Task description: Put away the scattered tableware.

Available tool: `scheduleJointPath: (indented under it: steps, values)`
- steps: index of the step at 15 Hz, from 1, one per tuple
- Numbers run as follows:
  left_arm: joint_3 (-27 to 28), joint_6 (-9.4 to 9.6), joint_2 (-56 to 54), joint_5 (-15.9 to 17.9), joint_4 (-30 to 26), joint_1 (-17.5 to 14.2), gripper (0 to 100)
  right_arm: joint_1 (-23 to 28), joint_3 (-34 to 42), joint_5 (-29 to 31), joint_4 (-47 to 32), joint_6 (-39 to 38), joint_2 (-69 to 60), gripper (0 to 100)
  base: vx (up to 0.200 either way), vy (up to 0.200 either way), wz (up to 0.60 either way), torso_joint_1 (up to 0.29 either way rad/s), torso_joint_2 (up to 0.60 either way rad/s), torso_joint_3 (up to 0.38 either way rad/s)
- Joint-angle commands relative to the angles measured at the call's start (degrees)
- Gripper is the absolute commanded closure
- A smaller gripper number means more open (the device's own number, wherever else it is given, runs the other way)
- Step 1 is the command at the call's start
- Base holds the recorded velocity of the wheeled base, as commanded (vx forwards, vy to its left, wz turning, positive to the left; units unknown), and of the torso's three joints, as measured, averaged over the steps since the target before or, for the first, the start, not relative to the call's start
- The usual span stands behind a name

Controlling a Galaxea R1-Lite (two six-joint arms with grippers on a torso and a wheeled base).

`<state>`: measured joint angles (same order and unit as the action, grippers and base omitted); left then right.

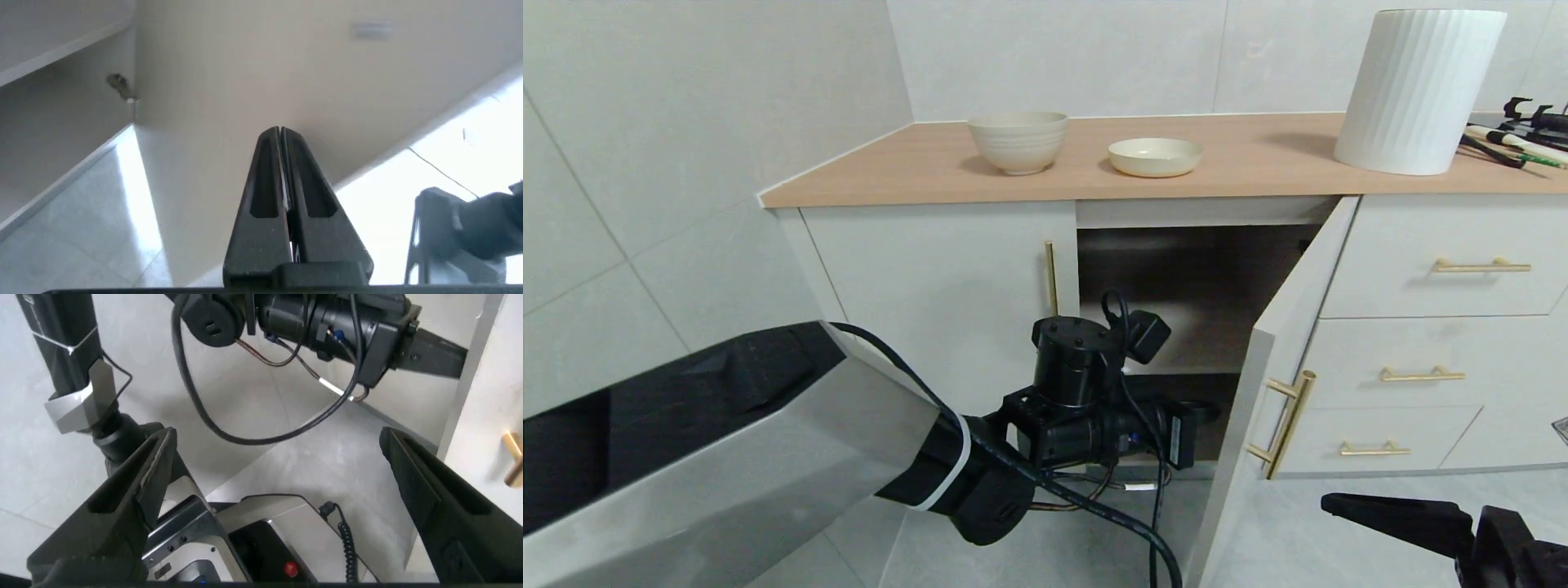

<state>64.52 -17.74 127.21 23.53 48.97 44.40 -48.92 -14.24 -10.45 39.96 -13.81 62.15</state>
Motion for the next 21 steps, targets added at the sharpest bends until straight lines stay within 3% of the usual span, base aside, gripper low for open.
scheduleJointPath:
  steps: [1,5,7,8,9,11,13,15,17,19,21]
  values:
    - [1.7,-0.02,1.8,-0.1,-0.1,0.0,100,0.0,0.0,-0.1,0.0,0.0,0.2,0,0.0,0.0,0.0,0.0,0.0,0.0]
    - [3.5,0.07,1.3,-0.1,-2.3,1.0,100,-0.1,0.0,-0.4,0.0,0.0,-0.3,0,0.0,0.0,0.0,0.0,0.0,0.0]
    - [3.9,0.07,-1.9,-0.1,-4.4,4.8,100,-0.2,-0.1,-2.3,0.1,0.0,-2.3,0,0.0,0.0,0.0,0.0,0.0,0.0]
    - [3.9,0.16,-5.2,-0.1,-6.8,11.1,100,-0.6,-0.1,-5.5,0.1,0.0,-4.9,0,0.0,0.0,0.0,0.0,0.0,0.0]
    - [1.0,0.25,-8.6,-0.1,-7.0,15.5,100,-0.6,-0.1,-7.3,0.1,0.0,-6.1,0,0.0,0.0,0.0,0.0,0.0,0.0]
    - [-3.2,0.25,-12.2,-0.1,-6.9,15.8,100,-0.6,0.0,-7.7,0.1,-0.1,-5.9,0,0.0,0.0,0.0,0.0,0.0,0.0]
    - [-10.2,0.07,-15.6,-1.8,-5.7,6.9,100,-0.6,-0.1,-7.7,0.1,-0.3,-4.5,0,0.0,0.0,0.0,0.0,0.0,0.0]
    - [-19.7,0.33,-19.9,-4.9,-0.4,-0.9,100,0.6,-1.6,-7.6,0.5,-0.5,-1.1,0,0.0,0.0,0.0,0.0,0.0,0.0]
    - [-26.4,0.6,-26.1,-5.5,2.4,-7.2,100,6.5,-6.9,-7.7,0.5,-0.4,4.7,0,0.0,0.0,0.0,0.0,0.0,0.0]
    - [-30.6,0.86,-35.8,-5.4,-0.3,-13.8,100,12.2,-15.6,-7.2,0.6,-0.2,13.5,0,0.0,0.0,0.0,0.0,0.0,0.0]
    - [-31.1,0.86,-44.9,-5.5,-8.1,-19.5,100,15.8,-24.5,-5.2,-0.3,-0.1,20.7,0,0.0,0.0,0.0,0.0,0.0,0.0]
